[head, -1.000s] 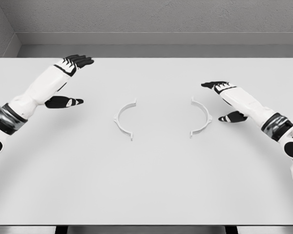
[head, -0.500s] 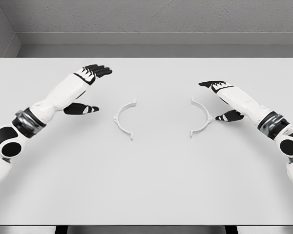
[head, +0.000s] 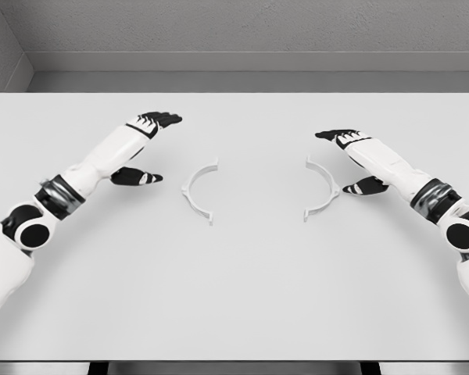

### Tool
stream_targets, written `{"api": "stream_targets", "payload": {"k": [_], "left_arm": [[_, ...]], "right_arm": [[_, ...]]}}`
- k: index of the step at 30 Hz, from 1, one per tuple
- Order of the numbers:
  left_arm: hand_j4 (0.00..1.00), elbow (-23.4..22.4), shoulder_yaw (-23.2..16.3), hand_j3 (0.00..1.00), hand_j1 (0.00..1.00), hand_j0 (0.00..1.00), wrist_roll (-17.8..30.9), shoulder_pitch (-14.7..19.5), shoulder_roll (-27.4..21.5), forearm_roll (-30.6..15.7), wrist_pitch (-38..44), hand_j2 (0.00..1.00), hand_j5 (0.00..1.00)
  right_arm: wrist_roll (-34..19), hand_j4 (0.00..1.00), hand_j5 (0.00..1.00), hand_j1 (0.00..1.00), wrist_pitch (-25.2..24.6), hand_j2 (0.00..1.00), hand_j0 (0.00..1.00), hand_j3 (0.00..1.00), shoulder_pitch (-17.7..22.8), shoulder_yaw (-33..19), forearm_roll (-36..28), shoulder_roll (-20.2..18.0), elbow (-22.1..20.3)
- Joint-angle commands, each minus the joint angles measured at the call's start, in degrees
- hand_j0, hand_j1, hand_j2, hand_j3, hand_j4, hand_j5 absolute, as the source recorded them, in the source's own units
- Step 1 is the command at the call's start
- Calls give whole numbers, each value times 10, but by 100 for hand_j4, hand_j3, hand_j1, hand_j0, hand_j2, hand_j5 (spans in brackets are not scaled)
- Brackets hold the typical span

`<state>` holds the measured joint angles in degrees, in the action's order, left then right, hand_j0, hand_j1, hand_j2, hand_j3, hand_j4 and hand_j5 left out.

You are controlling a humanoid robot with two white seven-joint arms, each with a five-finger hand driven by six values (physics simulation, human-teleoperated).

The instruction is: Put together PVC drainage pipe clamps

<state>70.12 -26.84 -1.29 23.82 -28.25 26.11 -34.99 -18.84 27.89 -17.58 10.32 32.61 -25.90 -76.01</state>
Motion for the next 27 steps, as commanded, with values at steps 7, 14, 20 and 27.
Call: {"api": "stream_targets", "payload": {"k": [7, 14, 20, 27], "left_arm": [[100, -37, -8, 100, 100, 100, 0, 4, 17, -4, 0, 100, 100], [100, -39, -11, 100, 100, 100, 0, 4, 22, -3, 0, 100, 100], [100, -42, -20, 100, 100, 100, 0, 4, 37, -3, 0, 100, 100], [100, -44, -21, 100, 100, 100, 0, 4, 37, -3, 0, 100, 100]], "right_arm": [[0, 100, 100, 100, -1, 100, 100, 100, -1, 8, -4, 7, 0], [0, 100, 100, 100, -8, 100, 100, 100, -10, 18, -3, 10, 3], [0, 100, 100, 100, -10, 100, 100, 100, -18, 24, 1, 19, 7], [0, 100, 100, 100, -10, 100, 100, 100, -25, 28, 10, 30, 17]]}}
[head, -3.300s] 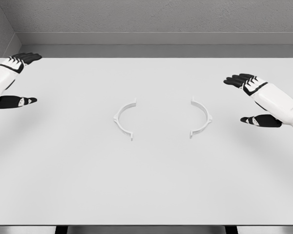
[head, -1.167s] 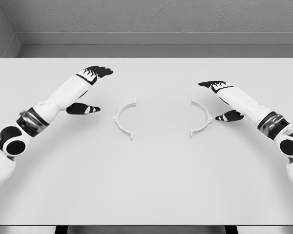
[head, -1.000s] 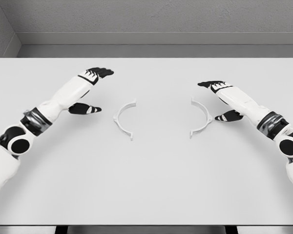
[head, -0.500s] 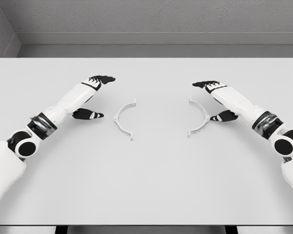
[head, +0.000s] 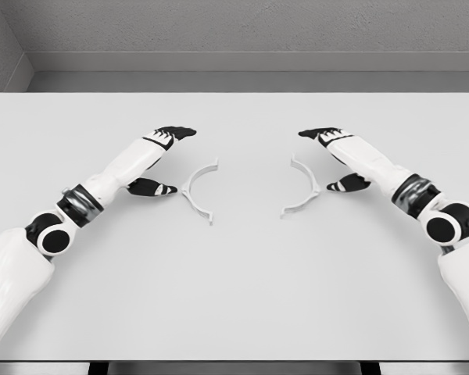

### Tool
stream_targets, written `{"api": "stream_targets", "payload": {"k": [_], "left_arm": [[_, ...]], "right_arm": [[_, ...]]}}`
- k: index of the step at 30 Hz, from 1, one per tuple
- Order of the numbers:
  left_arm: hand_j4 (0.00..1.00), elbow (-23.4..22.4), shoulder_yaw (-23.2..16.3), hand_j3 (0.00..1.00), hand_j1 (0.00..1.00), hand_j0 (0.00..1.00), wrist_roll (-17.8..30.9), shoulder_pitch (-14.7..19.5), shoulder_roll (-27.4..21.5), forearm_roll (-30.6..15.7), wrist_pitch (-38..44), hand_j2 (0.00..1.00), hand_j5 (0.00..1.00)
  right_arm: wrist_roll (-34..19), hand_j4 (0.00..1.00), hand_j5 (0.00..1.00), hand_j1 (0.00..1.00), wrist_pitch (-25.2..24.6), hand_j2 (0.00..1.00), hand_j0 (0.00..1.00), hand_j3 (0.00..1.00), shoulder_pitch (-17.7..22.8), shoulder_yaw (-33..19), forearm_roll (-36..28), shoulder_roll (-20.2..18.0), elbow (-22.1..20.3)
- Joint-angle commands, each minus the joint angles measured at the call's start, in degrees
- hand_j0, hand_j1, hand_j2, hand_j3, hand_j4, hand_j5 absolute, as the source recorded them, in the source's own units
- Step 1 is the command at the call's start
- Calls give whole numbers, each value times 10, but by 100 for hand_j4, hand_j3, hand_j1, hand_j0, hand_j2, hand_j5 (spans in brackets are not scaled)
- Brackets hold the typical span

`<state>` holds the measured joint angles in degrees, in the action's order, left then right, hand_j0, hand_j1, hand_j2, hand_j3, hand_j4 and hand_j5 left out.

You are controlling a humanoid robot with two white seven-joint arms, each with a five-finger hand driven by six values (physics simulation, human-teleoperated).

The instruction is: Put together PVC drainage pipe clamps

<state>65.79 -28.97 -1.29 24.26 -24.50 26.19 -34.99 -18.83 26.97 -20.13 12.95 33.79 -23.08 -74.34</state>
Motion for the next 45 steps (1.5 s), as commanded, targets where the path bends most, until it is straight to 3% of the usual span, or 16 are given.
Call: {"api": "stream_targets", "payload": {"k": [1, 12, 29, 40, 45], "left_arm": [[100, -1, 1, 100, 100, 100, 0, 0, 0, -4, 0, 100, 100], [100, -36, 0, 100, 100, 100, 0, 16, 5, -4, 0, 100, 100], [100, -33, -3, 100, 100, 100, 0, 16, 27, 10, 0, 100, 100], [100, -27, -3, 100, 100, 100, 0, 13, 44, 22, 0, 100, 100], [100, -26, -3, 100, 100, 100, 0, 13, 50, 25, 0, 100, 100]], "right_arm": [[0, 100, 100, 100, -1, 100, 100, 100, 0, 3, -2, 3, 1], [-1, 100, 100, 100, -3, 100, 100, 100, -11, 20, 4, 20, 0], [-1, 100, 100, 100, -23, 100, 100, 100, -38, 41, 29, 64, 21], [0, 100, 100, 100, -23, 100, 100, 100, -62, 40, 37, 75, 63], [0, 100, 100, 100, -23, 100, 100, 100, -62, 41, 38, 77, 63]]}}
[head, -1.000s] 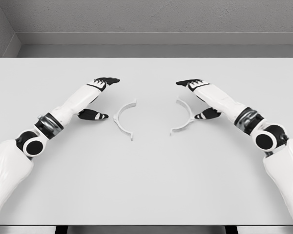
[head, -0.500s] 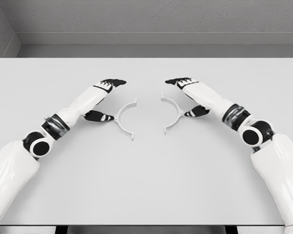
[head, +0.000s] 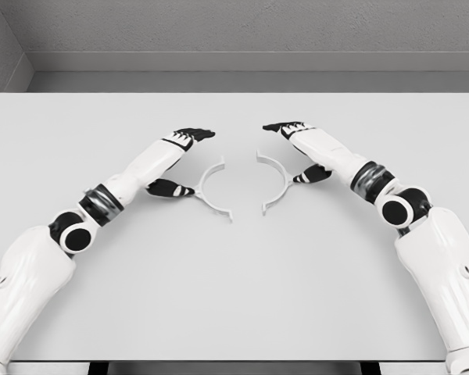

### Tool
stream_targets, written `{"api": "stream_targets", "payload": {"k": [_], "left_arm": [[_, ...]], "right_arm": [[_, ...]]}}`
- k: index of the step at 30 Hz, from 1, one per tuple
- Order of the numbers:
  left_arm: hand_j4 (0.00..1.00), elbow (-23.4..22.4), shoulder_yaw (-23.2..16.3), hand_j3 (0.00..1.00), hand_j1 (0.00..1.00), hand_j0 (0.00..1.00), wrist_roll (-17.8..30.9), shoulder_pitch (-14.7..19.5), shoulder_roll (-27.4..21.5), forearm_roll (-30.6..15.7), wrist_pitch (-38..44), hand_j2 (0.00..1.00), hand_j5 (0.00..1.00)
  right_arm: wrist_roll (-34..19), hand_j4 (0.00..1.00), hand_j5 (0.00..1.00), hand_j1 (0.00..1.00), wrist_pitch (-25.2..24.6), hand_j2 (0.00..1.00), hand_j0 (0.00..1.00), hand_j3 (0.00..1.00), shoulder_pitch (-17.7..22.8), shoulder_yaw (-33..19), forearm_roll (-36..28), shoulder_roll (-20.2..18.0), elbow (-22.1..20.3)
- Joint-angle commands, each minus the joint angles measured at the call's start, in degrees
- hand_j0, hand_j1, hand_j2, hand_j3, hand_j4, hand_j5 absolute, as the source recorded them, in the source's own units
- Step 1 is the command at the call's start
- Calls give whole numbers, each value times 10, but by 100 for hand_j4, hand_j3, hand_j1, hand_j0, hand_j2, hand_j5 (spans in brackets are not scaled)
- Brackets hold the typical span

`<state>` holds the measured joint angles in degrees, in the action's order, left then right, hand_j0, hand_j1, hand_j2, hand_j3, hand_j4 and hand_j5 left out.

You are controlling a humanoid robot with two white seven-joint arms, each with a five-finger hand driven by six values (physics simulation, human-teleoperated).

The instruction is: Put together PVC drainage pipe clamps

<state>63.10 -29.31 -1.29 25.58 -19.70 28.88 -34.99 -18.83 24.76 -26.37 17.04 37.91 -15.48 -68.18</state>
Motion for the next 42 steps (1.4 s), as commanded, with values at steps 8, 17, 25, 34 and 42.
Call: {"api": "stream_targets", "payload": {"k": [8, 17, 25, 34, 42], "left_arm": [[100, 1, 0, 100, 100, 100, 0, -1, 9, 7, 0, 100, 100], [100, 1, 0, 100, 100, 100, 0, -1, 12, 7, 0, 100, 100], [100, 6, 0, 100, 100, 100, 0, -4, 19, 10, 0, 100, 100], [100, 16, 0, 100, 100, 100, 0, -5, 27, 28, 0, 100, 100], [100, 18, 0, 100, 100, 100, 0, -6, 39, 31, 0, 100, 100]], "right_arm": [[0, 100, 100, 100, -1, 100, 100, 100, -4, 12, -1, 14, -4], [0, 100, 100, 100, -1, 100, 100, 100, -9, 12, 1, 23, -5], [0, 100, 100, 100, -1, 100, 100, 100, -12, 11, 8, 26, -4], [0, 100, 100, 100, -1, 100, 100, 100, -22, 4, 7, 25, -4], [-2, 100, 100, 100, 6, 100, 100, 100, 40, -151, -35, -70, -158]]}}
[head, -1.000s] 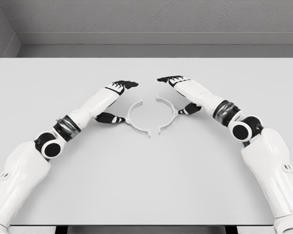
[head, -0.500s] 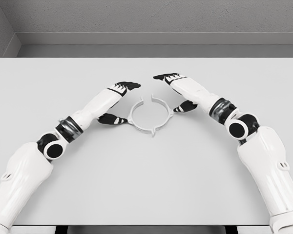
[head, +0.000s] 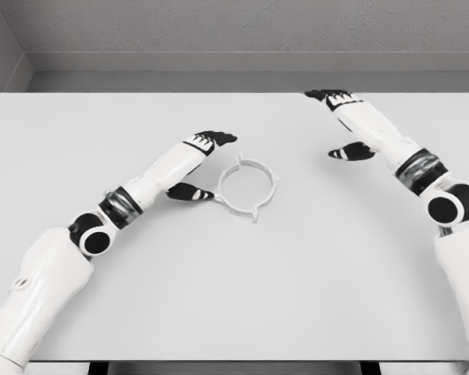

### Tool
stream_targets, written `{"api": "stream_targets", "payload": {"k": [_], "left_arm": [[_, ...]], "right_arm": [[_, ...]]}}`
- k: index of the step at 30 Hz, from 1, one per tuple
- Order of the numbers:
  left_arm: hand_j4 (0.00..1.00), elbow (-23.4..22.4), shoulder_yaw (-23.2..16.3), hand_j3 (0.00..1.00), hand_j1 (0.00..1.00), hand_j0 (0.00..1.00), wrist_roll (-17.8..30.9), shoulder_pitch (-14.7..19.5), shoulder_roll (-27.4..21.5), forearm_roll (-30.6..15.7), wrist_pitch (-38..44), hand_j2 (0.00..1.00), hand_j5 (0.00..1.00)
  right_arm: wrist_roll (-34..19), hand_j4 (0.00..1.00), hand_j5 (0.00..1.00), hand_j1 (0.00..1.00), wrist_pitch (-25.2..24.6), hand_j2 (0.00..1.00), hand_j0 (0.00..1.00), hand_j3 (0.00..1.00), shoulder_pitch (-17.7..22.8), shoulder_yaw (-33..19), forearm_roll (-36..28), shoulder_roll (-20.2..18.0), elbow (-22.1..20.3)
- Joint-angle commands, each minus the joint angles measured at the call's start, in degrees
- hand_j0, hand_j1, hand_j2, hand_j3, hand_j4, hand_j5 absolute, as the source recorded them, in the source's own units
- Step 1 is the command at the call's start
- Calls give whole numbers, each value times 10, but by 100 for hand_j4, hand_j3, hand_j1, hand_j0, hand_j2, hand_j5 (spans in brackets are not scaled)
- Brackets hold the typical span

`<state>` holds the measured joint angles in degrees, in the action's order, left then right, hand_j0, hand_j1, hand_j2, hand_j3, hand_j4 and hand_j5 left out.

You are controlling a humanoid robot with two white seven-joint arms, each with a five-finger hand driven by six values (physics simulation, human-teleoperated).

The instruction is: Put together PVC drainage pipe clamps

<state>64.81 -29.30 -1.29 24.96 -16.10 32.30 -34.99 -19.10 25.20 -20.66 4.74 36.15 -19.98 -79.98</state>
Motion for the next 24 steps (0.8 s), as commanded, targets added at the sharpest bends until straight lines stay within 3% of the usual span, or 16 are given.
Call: {"api": "stream_targets", "payload": {"k": [1, 3, 9, 12, 13, 17, 18, 21, 22, 24], "left_arm": [[100, 1, 0, 100, 100, 100, 0, 0, 3, -3, 0, 100, 100], [100, 1, 0, 100, 100, 100, 0, 0, 4, -3, 0, 100, 100], [100, -1, 10, 100, 100, 100, 0, 4, -2, -10, 0, 100, 100], [100, 5, 11, 100, 100, 100, 0, 3, -13, -15, 0, 100, 100], [100, 27, 11, 100, 100, 100, 0, -1, -22, -14, 0, 100, 100], [100, 49, 8, 100, 100, 100, 0, -18, -27, -13, 0, 100, 100], [100, 52, 7, 100, 100, 100, 0, -18, -28, -13, 0, 100, 100], [100, 72, 6, 100, 100, 100, 0, -27, -35, -12, 0, 100, 100], [100, 73, 5, 100, 100, 100, 0, -28, -35, -11, 0, 100, 100], [100, 73, 5, 100, 100, 100, 0, -30, -34, -9, 0, 100, 100]], "right_arm": [[0, 100, 100, 100, 3, 100, 100, 100, 5, -51, -17, -36, -63], [1, 100, 100, 100, 11, 100, 100, 100, 32, -57, -17, -41, -81], [1, 100, 100, 100, 6, 100, 100, 100, 29, -35, -11, -33, -76], [2, 100, 100, 100, -6, 100, 100, 100, -4, 26, -9, -8, -40], [2, 100, 100, 100, -13, 100, 100, 100, -19, 47, -9, -4, -25], [1, 100, 100, 100, -13, 100, 100, 100, -23, 55, -9, -1, -16], [0, 100, 100, 100, -11, 100, 100, 100, -18, 55, -10, -1, -22], [-6, 100, 100, 100, -7, 100, 100, 100, 42, 47, -30, -31, -138], [-26, 100, 100, 100, -7, 100, 100, 100, 57, 48, -71, -47, -162], [-38, 100, 100, 100, -7, 100, 100, 100, 80, 47, -84, -59, -195]]}}
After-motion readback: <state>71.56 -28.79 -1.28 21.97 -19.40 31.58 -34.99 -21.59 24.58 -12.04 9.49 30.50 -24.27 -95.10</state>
